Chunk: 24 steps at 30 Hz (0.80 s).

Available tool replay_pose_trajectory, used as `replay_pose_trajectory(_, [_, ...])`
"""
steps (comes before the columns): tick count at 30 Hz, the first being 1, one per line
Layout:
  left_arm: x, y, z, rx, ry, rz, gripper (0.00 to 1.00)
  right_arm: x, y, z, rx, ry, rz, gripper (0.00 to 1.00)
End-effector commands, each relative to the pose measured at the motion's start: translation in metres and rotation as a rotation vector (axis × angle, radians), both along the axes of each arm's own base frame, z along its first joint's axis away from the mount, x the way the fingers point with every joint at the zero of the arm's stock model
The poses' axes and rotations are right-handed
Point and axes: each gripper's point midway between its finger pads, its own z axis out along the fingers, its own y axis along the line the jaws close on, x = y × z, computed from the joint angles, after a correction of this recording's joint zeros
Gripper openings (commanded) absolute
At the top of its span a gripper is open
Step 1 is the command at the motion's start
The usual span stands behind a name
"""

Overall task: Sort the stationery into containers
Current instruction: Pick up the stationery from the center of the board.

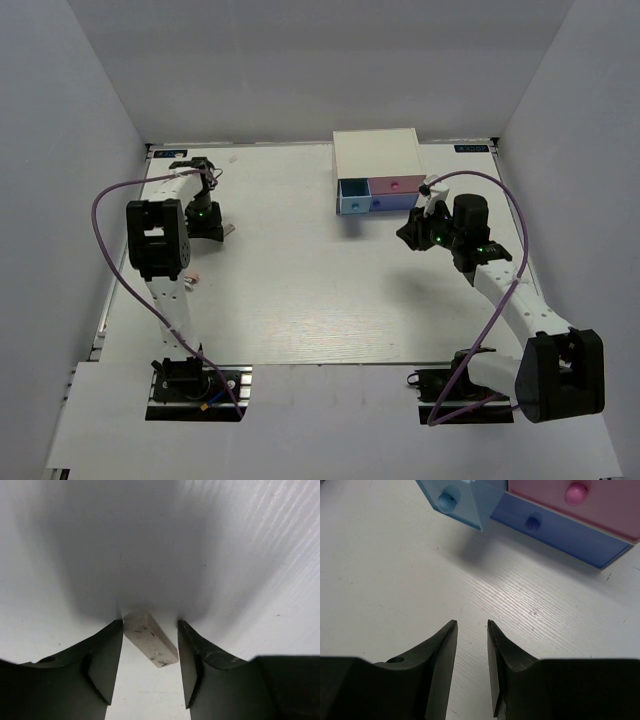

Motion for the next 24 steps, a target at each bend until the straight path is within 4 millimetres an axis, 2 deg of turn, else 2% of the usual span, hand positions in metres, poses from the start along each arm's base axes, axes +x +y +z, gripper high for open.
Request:
replay_pose_trajectory(1, [-0.023,0.0,-0.01,0.008,0.077,-0.014,0.57,0.0,-0.003,0.006,-0.006,-0.036,-0.004,0.37])
replay_pose_trajectory(4, [-0.036,-0.006,-0.024,-0.027,0.08,-0.051,0.49,-0.001,-0.003,0.006,-0.009,-0.038,-0.004,0.37])
replay_pose_trajectory(5, [-0.031,-0.012,-0.028,-0.035,0.052,-0.079,0.48,-0.001,-0.003,0.006,-0.01,-0.037,-0.004,0.37])
replay_pose_trajectory(6, [-0.026,-0.013,-0.02,-0.035,0.017,-0.129,0.46,-0.001,-0.003,0.005,-0.011,-0.036,-0.001,0.37])
replay_pose_trajectory(7, [-0.025,-0.018,-0.02,-0.043,-0.001,-0.174,0.41,-0.001,-0.003,0.006,-0.012,-0.039,-0.002,0.37])
replay_pose_trajectory(9, [-0.001,-0.027,-0.013,-0.074,-0.116,-0.282,0.33,-0.001,-0.003,0.005,-0.01,-0.036,0.0,0.37])
replay_pose_trajectory(10, [0.005,-0.03,-0.008,-0.08,-0.153,-0.393,0.25,-0.001,-0.003,0.005,-0.011,-0.036,0.002,0.37])
replay_pose_trajectory(11, [0.011,-0.04,-0.001,-0.1,-0.192,-0.451,0.23,-0.001,-0.001,0.004,-0.009,-0.034,0.008,0.37])
replay_pose_trajectory(12, [0.015,-0.041,-0.002,-0.096,-0.216,-0.538,0.19,-0.001,-0.002,0.004,-0.008,-0.031,0.005,0.38])
replay_pose_trajectory(13, [0.02,-0.045,0.007,-0.103,-0.257,-0.588,0.13,-0.001,-0.001,0.004,-0.004,-0.031,0.007,0.38])
replay_pose_trajectory(18, [0.043,-0.066,0.042,-0.067,-0.467,-0.902,0.02,0.0,0.0,0.007,0.002,-0.036,0.011,0.38])
replay_pose_trajectory(19, [0.042,-0.083,0.048,-0.119,-0.52,-0.975,0.02,0.0,0.0,0.006,0.001,-0.034,0.011,0.38])
replay_pose_trajectory(21, [0.044,-0.104,0.057,-0.147,-0.62,-1.129,0.0,-0.001,0.0,0.006,0.001,-0.032,0.011,0.38])
replay_pose_trajectory(22, [0.054,-0.122,0.075,-0.199,-0.75,-1.205,0.0,-0.001,0.0,0.005,0.0,-0.029,0.011,0.38])
replay_pose_trajectory(23, [0.053,-0.138,0.082,-0.212,-0.799,-1.284,0.0,-0.001,0.0,0.005,0.003,-0.028,0.015,0.38])
replay_pose_trajectory(24, [0.054,-0.156,0.099,-0.256,-0.879,-1.354,0.0,-0.001,0.001,0.006,0.004,-0.032,0.017,0.38])
